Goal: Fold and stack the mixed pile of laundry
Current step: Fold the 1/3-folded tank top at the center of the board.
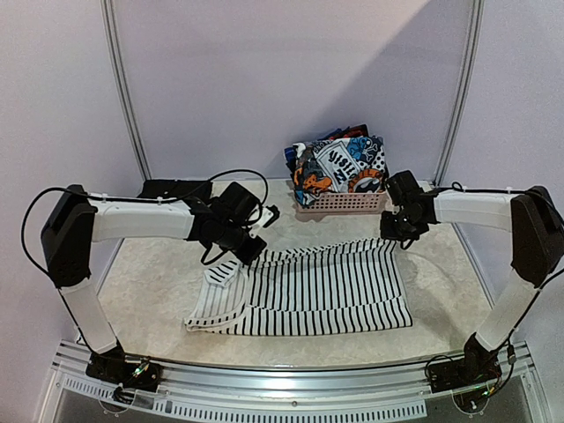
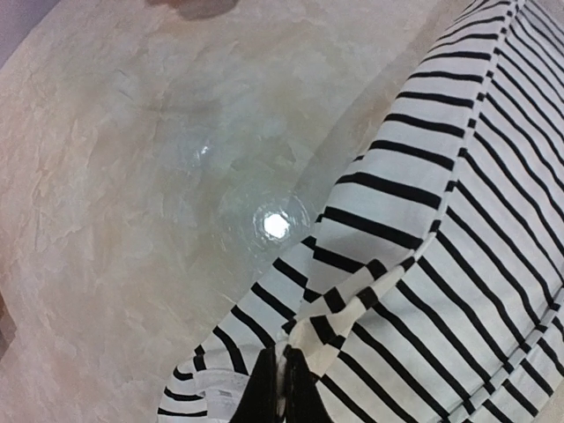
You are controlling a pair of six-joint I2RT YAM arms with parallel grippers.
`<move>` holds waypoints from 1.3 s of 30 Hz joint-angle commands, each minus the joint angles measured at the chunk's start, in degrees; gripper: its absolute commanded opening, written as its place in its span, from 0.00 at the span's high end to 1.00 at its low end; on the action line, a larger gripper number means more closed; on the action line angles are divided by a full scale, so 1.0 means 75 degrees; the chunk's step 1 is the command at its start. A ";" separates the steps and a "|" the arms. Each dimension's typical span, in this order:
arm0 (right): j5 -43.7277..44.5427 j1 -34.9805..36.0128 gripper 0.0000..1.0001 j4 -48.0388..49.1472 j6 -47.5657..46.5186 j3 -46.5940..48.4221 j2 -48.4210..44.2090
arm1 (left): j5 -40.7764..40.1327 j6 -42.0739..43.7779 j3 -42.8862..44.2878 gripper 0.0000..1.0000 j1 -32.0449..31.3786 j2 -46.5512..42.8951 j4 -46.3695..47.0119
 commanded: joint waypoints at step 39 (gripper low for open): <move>-0.0747 0.0358 1.00 0.0862 0.0616 -0.3047 -0.2135 | -0.1012 -0.0778 -0.1121 1.00 -0.0967 -0.0545 -0.0315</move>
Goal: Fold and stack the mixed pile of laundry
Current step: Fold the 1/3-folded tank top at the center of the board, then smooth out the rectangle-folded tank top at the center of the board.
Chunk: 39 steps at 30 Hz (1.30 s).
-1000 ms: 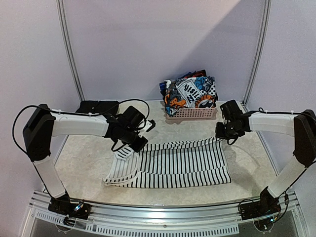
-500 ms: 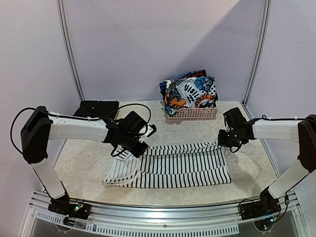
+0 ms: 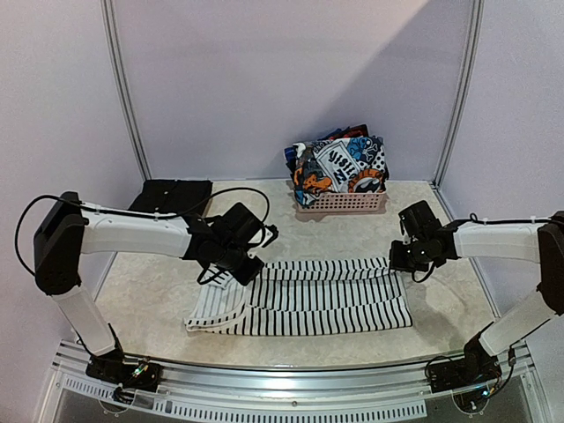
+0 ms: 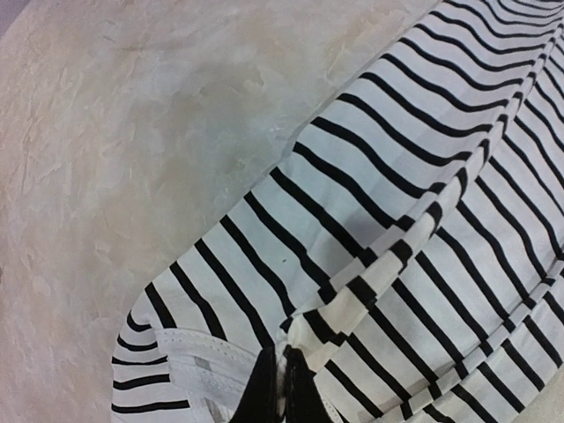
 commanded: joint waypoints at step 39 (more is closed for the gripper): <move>-0.2521 0.0644 0.68 0.0574 -0.0572 0.0797 0.0675 | -0.1538 -0.2826 -0.1958 0.64 0.0035 -0.1853 0.0211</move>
